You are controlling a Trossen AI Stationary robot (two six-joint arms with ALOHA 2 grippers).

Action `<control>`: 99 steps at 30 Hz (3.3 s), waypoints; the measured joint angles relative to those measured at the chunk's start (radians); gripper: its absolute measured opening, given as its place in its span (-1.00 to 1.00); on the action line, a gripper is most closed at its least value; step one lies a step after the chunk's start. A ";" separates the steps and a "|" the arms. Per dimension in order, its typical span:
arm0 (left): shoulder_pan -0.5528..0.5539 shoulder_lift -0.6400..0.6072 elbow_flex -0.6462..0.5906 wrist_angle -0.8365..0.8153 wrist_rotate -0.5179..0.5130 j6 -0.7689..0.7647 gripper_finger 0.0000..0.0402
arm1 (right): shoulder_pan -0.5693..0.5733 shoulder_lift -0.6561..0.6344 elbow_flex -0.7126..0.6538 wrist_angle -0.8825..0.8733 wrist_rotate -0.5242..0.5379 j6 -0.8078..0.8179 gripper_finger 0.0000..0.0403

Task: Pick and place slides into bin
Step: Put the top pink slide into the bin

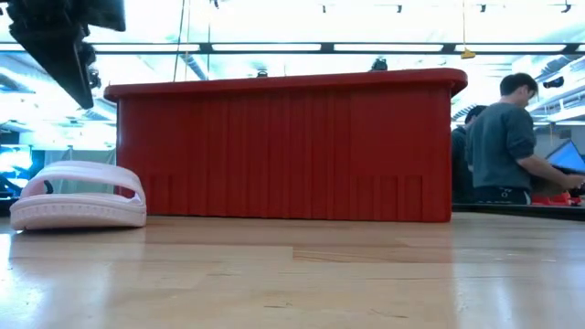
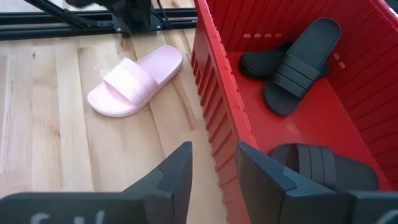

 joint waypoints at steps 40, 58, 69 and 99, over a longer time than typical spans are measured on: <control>0.000 -0.375 -0.508 0.516 0.110 -0.240 -0.03 | -0.001 0.000 0.000 0.008 0.001 0.000 -0.37; 0.000 -0.171 -0.508 0.656 0.111 -0.255 -0.04 | 0.000 0.000 0.000 0.008 0.001 0.000 -0.37; 0.000 -0.116 -0.508 0.878 0.144 -0.209 -0.47 | 0.000 0.000 0.000 0.008 0.001 0.000 -0.37; 0.067 0.044 -0.508 1.021 0.227 -0.196 -0.10 | 0.000 0.000 0.000 0.008 0.000 0.000 -0.37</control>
